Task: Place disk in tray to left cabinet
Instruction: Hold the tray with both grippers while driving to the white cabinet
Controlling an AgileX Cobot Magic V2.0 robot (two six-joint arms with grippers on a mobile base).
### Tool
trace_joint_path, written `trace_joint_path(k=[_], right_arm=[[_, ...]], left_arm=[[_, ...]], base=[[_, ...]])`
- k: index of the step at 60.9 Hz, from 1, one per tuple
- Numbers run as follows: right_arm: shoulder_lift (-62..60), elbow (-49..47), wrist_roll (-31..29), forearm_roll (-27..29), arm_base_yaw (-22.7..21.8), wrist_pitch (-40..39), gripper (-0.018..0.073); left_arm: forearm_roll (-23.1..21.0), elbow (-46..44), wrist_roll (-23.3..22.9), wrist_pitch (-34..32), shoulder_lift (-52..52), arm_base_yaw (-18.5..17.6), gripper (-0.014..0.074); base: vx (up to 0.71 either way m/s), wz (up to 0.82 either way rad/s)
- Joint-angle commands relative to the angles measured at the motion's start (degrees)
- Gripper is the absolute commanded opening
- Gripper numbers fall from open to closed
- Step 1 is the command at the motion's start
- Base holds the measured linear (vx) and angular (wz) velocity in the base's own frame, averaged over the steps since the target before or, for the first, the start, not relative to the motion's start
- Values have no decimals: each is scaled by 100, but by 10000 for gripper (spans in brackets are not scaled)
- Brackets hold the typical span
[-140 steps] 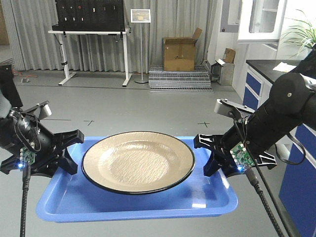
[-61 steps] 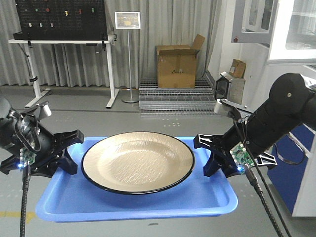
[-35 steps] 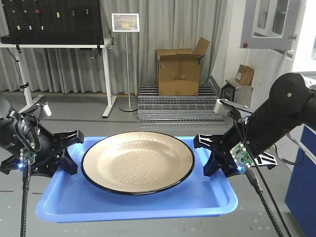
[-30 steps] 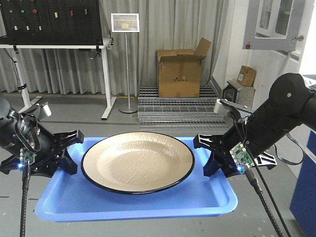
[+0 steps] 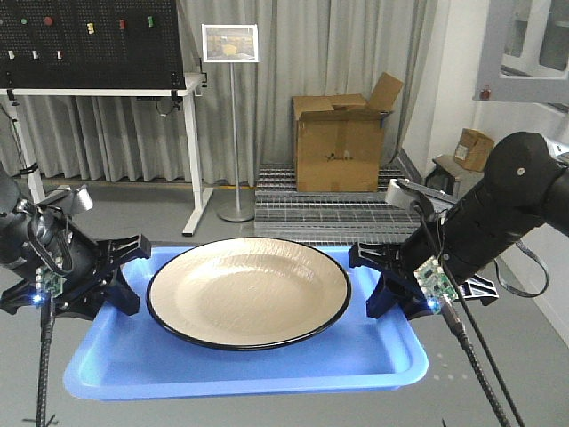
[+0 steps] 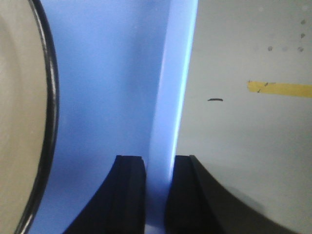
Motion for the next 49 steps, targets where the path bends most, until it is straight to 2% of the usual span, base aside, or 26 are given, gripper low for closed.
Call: trace_joint_path(k=[1,49], right_arm=[[-330,-239,-60,1093,173,-427,-6],[-330,-239,-60,1092,173,-427,-6]], left_arm=[[-1199,-224,-73,-204,-347,-193,0],[-1199,-224,-73,-204,-347,-193,0]], base=[[60,3],[59,-2]])
